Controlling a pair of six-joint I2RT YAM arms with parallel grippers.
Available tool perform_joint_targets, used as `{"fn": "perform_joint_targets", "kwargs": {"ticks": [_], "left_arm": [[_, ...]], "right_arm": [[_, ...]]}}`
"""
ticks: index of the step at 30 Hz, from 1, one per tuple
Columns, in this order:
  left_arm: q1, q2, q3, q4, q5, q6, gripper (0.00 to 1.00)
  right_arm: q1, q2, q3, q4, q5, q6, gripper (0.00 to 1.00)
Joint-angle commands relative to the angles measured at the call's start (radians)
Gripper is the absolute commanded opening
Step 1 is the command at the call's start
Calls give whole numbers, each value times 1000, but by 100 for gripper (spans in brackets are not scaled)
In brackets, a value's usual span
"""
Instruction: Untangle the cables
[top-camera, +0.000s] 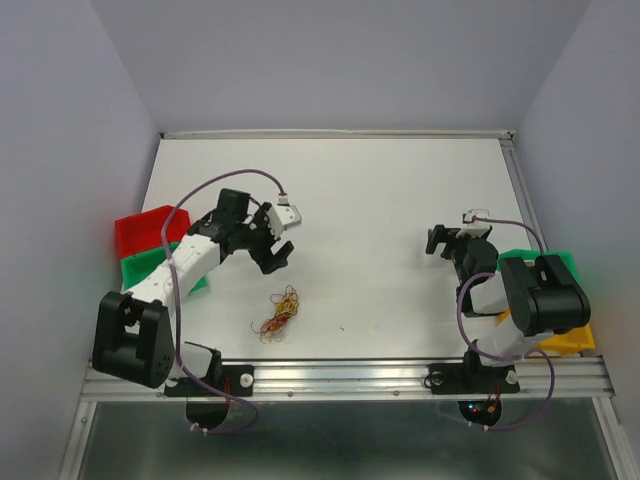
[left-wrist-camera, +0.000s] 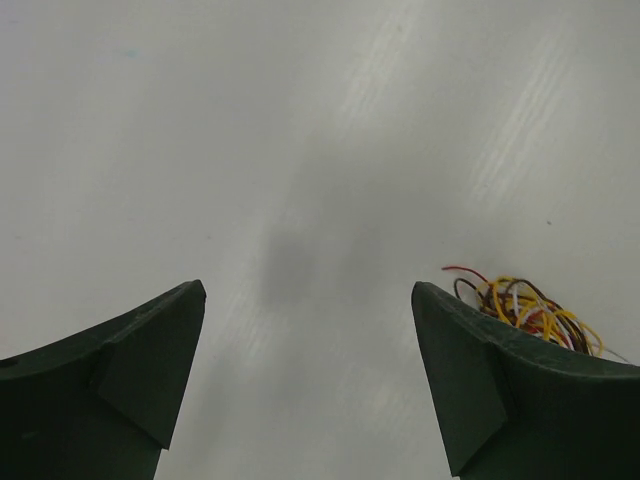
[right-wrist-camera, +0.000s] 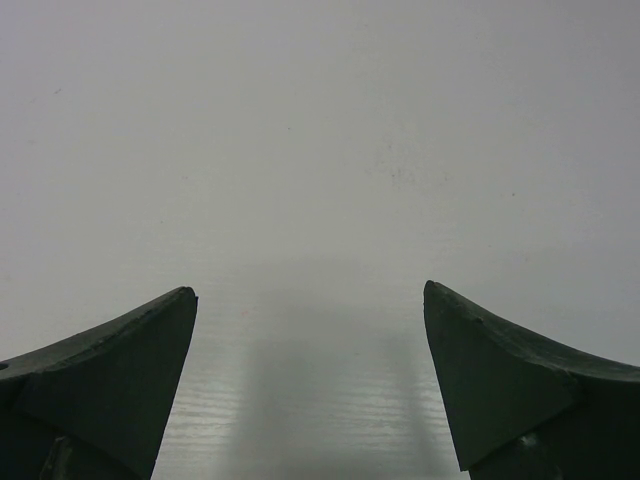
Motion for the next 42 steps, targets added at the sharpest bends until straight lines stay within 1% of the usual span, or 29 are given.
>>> {"fn": "perform_joint_targets", "kwargs": {"ticks": [1, 5, 6, 8, 12, 15, 16, 17, 18, 19, 21, 22, 24, 25, 28, 29, 30, 31, 32, 33, 34, 35, 37, 38, 39, 40, 42], "left_arm": [[-107, 28, -32, -181, -50, 145, 92], [-144, 57, -20, -236, -39, 202, 92], [-149, 68, -11, -290, -27, 228, 92], [-160, 103, -10, -324, -31, 265, 89], [-189, 137, -30, -342, -42, 280, 83], [-206, 137, -33, -353, -41, 300, 82], [-218, 136, -32, -353, -42, 300, 79], [-226, 143, -29, -345, -48, 290, 74], [-242, 151, -23, -342, -50, 279, 62], [-250, 163, -17, -339, -52, 267, 56], [-268, 211, 9, -341, -45, 254, 40], [-284, 241, 19, -339, -45, 251, 28], [-298, 269, 39, -339, -45, 247, 12], [-301, 278, 43, -339, -45, 248, 0], [-301, 288, 74, -332, -27, 239, 0], [-302, 275, 83, -326, -22, 228, 0], [-301, 272, 107, -309, -10, 215, 0], [-301, 268, 124, -298, -7, 196, 0], [-302, 271, 144, -284, -2, 151, 0], [-302, 278, 190, -252, -5, 117, 0], [-302, 290, 219, -237, -4, 90, 0], [-302, 325, 280, -220, -1, 48, 0], [-305, 369, 345, -194, 13, 9, 0], [-308, 411, 376, -180, 14, -11, 0], [-308, 430, 429, -140, 22, -49, 0], [-313, 457, 450, -94, 37, -71, 0], [-324, 484, 511, -71, 11, -115, 0]], "right_arm": [[-4, -31, 43, 3, -12, -16, 100], [-4, -31, 43, 3, -12, -16, 100], [-5, -31, 43, 3, -12, -18, 100], [-5, -31, 43, 1, -11, -16, 100], [-4, -31, 43, 1, -12, -18, 100], [-4, -29, 44, 1, -12, -16, 100], [-5, -29, 44, 0, -12, -16, 100], [-4, -28, 49, -2, -6, -12, 100], [-4, -28, 53, -11, 1, -10, 100], [-4, -29, 56, -20, 5, -7, 100], [-5, -38, 76, -61, 6, -10, 100], [-5, -49, 83, -77, 3, -12, 100], [-5, -68, 95, -113, 0, -13, 100], [-5, -83, 98, -138, 8, -10, 100], [-2, -153, 103, -205, 20, -7, 100], [-1, -175, 133, -253, 23, -4, 100], [-1, -218, 168, -322, 34, 52, 100], [-1, -230, 202, -453, 58, 122, 100], [-2, -236, 225, -481, 72, 195, 100], [-1, -239, 251, -492, 30, 292, 100], [-1, -235, 260, -486, -24, 304, 100], [-2, -232, 292, -488, -140, 344, 100], [-1, -223, 305, -491, -236, 350, 100], [-2, -223, 302, -489, -341, 358, 100], [-2, -210, 299, -474, -380, 400, 100], [-2, -181, 285, -419, -484, 424, 100], [-2, -134, 306, -407, -598, 448, 100]]}}
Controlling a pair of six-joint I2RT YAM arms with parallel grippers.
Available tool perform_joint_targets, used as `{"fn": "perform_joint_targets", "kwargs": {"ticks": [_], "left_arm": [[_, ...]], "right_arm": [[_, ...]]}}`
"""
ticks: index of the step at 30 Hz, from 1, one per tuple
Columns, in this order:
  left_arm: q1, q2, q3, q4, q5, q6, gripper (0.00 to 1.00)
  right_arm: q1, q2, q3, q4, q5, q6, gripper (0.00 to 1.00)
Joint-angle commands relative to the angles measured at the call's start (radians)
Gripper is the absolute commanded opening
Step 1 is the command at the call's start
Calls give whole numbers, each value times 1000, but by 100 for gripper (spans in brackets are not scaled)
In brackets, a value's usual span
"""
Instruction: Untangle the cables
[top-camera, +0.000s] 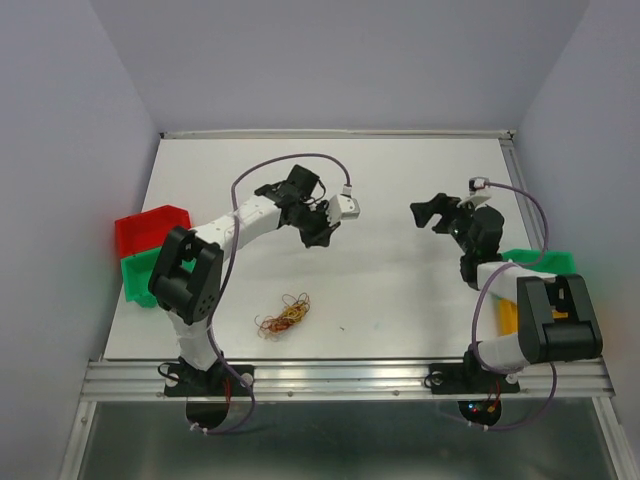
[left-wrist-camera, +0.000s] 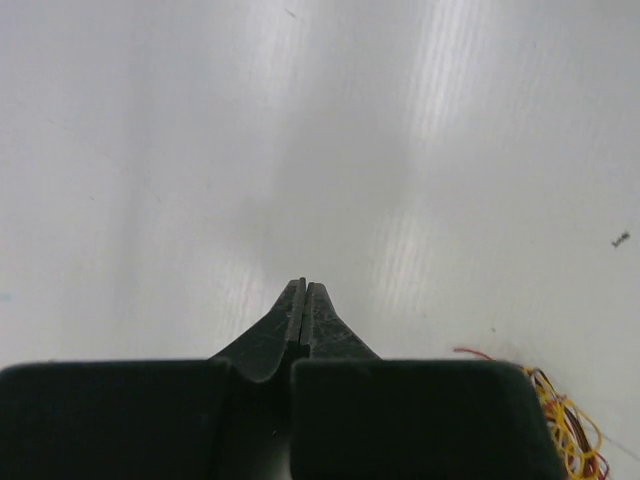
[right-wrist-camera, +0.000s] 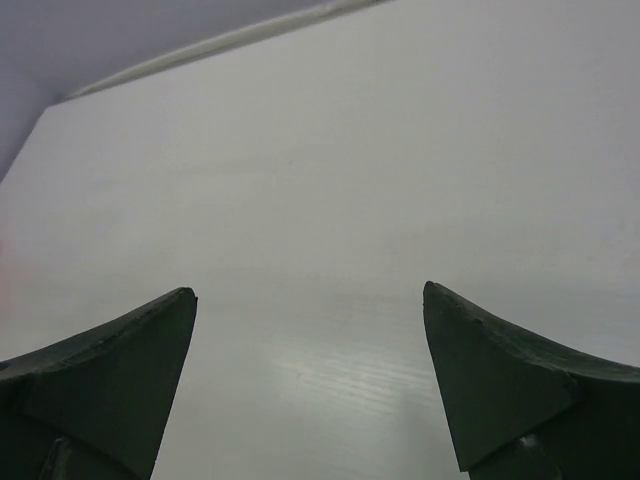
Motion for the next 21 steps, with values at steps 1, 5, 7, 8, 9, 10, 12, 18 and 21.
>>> {"fn": "perform_joint_targets", "kwargs": {"ticks": [1, 5, 7, 8, 9, 10, 12, 18, 21], "left_arm": [[-24, 56, 120, 102, 16, -136, 0], [-23, 50, 194, 22, -4, -138, 0], [-18, 7, 156, 17, -50, -150, 8], [-15, -22, 133, 23, -76, -159, 14], [-1, -80, 83, 32, -96, -162, 20], [8, -114, 56, 23, -109, -157, 30], [19, -211, -25, -51, -89, -70, 63], [9, -393, -209, -225, -103, 70, 80], [-7, -430, -276, -263, -107, 76, 88]], "right_arm": [[-1, 92, 68, 29, -373, 133, 100], [94, 102, 30, 33, -400, 133, 100], [133, 45, 5, 7, -363, 93, 100], [148, 30, 1, -13, -351, 87, 100], [177, 13, 4, -36, -334, 73, 100], [188, -16, 5, -77, -329, 67, 100], [199, -74, -1, -132, -283, 73, 100], [199, -219, -56, -206, -12, 58, 100], [197, -256, -82, -208, 21, 56, 100]]}}
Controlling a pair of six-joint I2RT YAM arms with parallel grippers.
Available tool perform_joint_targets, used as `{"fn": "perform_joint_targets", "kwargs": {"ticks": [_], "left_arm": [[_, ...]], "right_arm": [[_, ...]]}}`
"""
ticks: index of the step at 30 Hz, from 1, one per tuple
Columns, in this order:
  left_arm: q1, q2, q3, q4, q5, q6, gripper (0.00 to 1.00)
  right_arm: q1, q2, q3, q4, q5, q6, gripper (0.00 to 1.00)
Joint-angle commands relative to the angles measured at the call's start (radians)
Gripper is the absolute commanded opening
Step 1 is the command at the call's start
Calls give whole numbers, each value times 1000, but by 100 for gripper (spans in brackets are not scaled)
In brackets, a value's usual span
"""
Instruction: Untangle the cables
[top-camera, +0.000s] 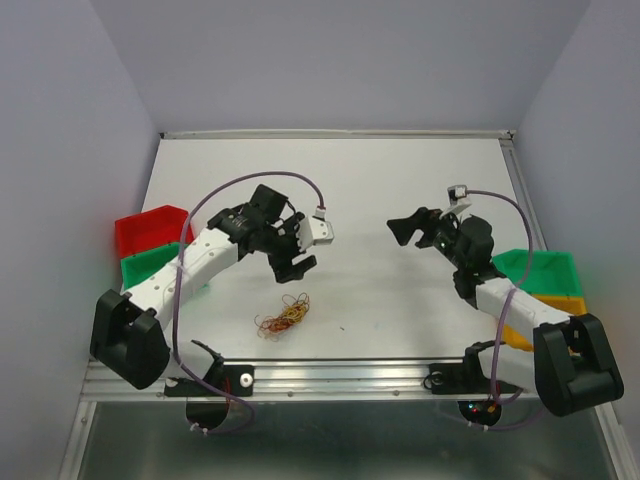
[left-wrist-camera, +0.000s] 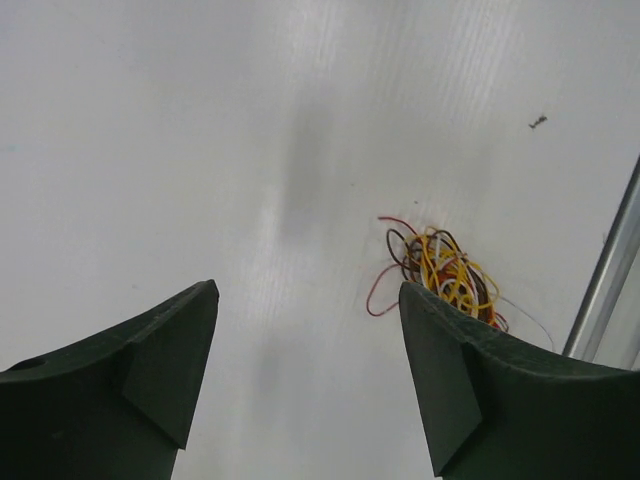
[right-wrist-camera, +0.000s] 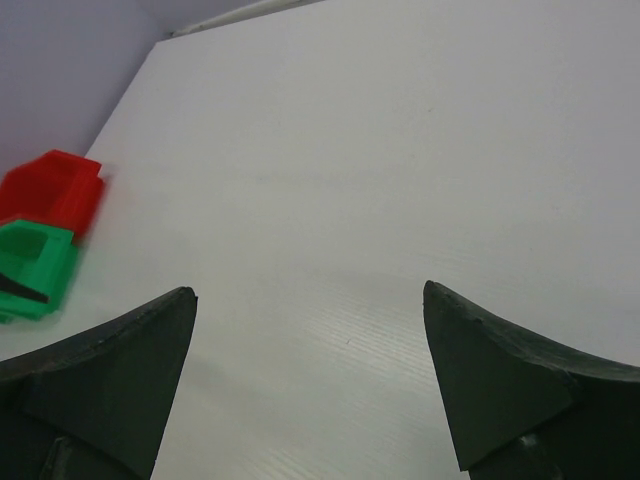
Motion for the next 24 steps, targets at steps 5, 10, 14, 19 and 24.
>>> {"fn": "perform_joint_targets", "kwargs": {"ticks": [5, 10, 14, 19, 24], "left_arm": [[-98, -52, -189, -98, -13, 25, 92], [-181, -5, -214, -68, -39, 13, 93], [-265, 78, -236, -24, -77, -13, 88], [-269, 178, -194, 54, -137, -118, 76], [-269, 212, -180, 113, -196, -158, 38]], "right_arm": [[0, -40, -65, 7, 134, -5, 100], [0, 19, -42, 5, 145, -18, 100], [0, 19, -45, 5, 182, -18, 100], [0, -46, -79, 7, 243, -32, 100], [0, -147, -131, 5, 332, -44, 100]]}}
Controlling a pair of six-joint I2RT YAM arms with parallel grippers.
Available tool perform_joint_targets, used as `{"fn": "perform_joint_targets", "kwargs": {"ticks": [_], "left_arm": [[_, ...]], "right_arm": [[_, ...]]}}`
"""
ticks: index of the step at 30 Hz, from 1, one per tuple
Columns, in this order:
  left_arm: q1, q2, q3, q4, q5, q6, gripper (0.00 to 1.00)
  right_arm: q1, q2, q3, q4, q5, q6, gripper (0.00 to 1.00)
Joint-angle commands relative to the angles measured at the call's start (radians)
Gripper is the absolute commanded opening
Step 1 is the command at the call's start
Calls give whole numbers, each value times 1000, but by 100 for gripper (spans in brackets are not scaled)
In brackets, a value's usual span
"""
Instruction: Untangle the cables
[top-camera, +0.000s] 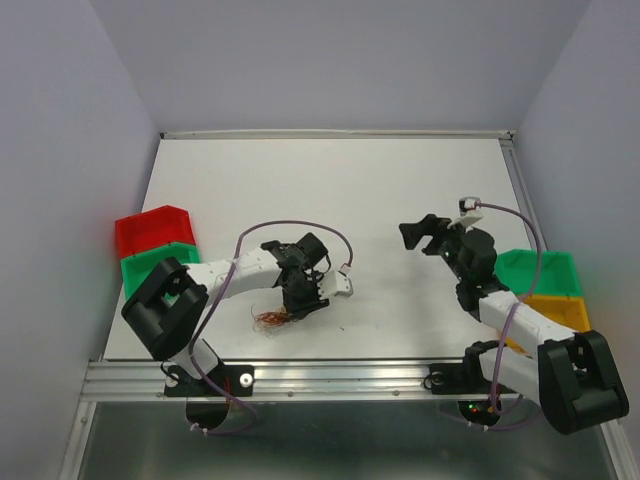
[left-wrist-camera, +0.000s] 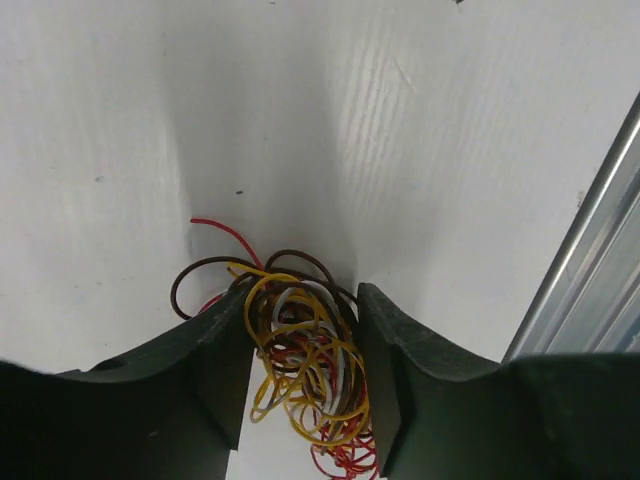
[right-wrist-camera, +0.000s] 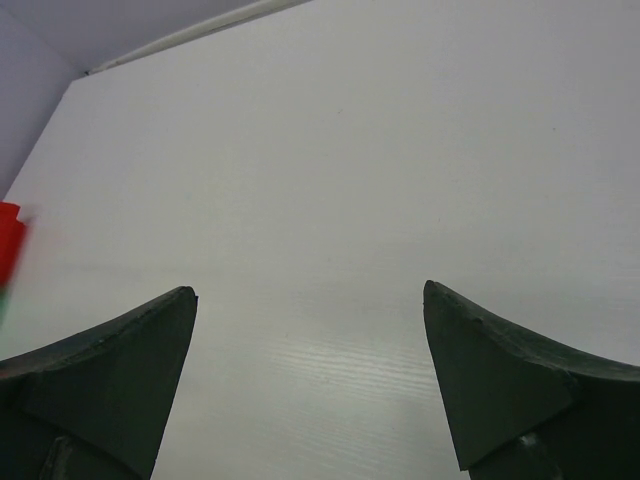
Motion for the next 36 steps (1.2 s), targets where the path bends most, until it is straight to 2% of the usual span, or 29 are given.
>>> {"fn": "perform_joint_targets", "kwargs": {"ticks": [1, 2, 6, 9, 12, 18, 22, 23, 24, 26, 28, 30, 31, 34, 35, 36], "left_arm": [[-1, 32, 38, 46, -37, -52, 7], [-1, 43, 42, 47, -33, -55, 0], [-1, 90, 82, 59, -20, -49, 0], [-1, 107, 122, 79, -14, -47, 0], [-1, 147, 226, 98, 9, -59, 0], [-1, 241, 439, 98, 0, -76, 0], [-1, 273, 516, 148, -52, -160, 0], [-1, 288, 529, 163, -63, -174, 0], [-1, 297, 551, 199, -71, -185, 0], [-1, 317, 573, 236, -83, -222, 0], [1, 350, 596, 282, -85, -234, 1], [14, 357, 595, 324, -54, -243, 11], [22, 351, 584, 340, -37, -249, 26], [63, 285, 514, 406, 51, -269, 50], [103, 262, 491, 426, 79, -279, 65], [126, 215, 468, 458, 111, -288, 69]], "right_arm": [[0, -78, -46, 36, 130, -37, 100], [0, -89, -55, 39, 156, -45, 100], [1, -127, -121, 88, 346, -120, 100], [0, -149, -173, 195, 373, -162, 100], [0, -150, -181, 202, 422, -153, 100], [0, -133, -172, 202, 454, -137, 100], [0, -144, -180, 197, 492, -110, 100], [0, -149, -180, 180, 498, -84, 100], [0, -158, -181, 110, 541, 43, 100], [0, -150, -204, 142, 534, 56, 100], [0, -121, -183, 139, 436, 27, 100], [0, -92, -140, 101, 347, 27, 100], [1, -64, -126, 88, 316, 22, 100], [1, -29, -102, 70, 253, 13, 100], [0, -14, -94, 70, 242, 9, 100], [0, -6, -89, 70, 226, 7, 99]]}}
